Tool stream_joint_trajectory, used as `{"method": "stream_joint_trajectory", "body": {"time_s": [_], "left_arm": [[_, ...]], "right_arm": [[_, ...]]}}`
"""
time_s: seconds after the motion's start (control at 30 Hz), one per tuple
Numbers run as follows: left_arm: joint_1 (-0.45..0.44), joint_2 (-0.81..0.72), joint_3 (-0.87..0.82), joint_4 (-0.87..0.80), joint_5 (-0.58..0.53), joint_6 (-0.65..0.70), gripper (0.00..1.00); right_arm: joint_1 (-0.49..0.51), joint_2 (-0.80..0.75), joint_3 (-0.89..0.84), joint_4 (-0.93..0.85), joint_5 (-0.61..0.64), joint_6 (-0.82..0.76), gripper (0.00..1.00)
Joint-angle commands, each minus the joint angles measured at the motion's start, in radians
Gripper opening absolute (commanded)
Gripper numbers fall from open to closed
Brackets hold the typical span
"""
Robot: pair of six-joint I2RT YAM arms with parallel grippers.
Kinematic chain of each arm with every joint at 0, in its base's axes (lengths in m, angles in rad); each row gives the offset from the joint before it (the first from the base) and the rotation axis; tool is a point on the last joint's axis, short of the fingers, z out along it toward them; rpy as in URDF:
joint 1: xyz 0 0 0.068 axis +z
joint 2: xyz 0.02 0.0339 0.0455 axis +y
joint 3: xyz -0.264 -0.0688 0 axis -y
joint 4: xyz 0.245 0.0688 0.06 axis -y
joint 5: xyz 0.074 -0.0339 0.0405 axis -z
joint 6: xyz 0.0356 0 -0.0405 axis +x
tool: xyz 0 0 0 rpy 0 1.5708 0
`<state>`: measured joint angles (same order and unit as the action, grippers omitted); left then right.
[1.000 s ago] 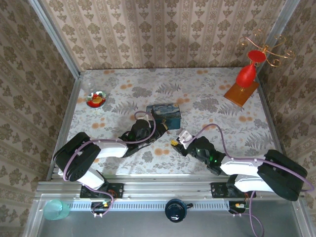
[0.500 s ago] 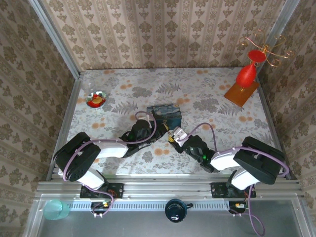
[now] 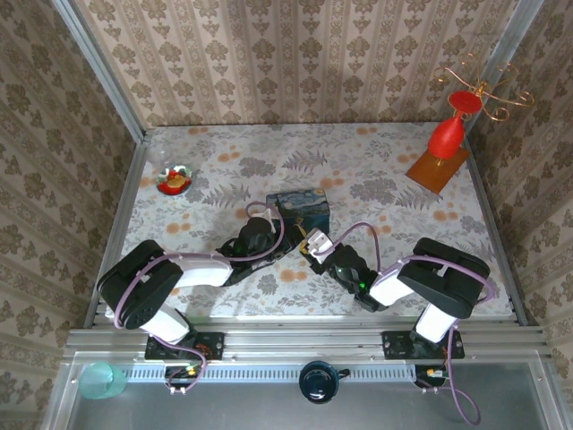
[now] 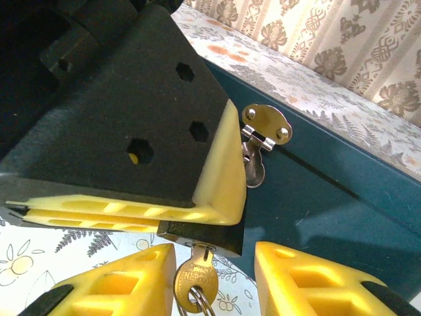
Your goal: Unlock a padlock with a key
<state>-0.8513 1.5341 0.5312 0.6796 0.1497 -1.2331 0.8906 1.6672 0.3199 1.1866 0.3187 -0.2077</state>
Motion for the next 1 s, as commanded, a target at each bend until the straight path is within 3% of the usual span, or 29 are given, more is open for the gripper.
{"method": "stream_joint_trajectory", "body": {"time_s": [0.0,0.7,0.97], "left_arm": [[-0.008,-0.013,0.036,0.039,0.008,0.026,0.0],[0.006,-0.012,0.026,0.069,0.022,0.024,0.0],[0.003,-0.011,0.018,0.072,0.024,0.021,0.0]], "right_arm": [[0.02,0.019,0.003,0.094,0.084,-0.024,0.38],[0.094,0.035,-0.004,0.105,0.236,0.029,0.22],[0.094,0.021,0.016,0.102,0.268,0.145,0.18]]}}
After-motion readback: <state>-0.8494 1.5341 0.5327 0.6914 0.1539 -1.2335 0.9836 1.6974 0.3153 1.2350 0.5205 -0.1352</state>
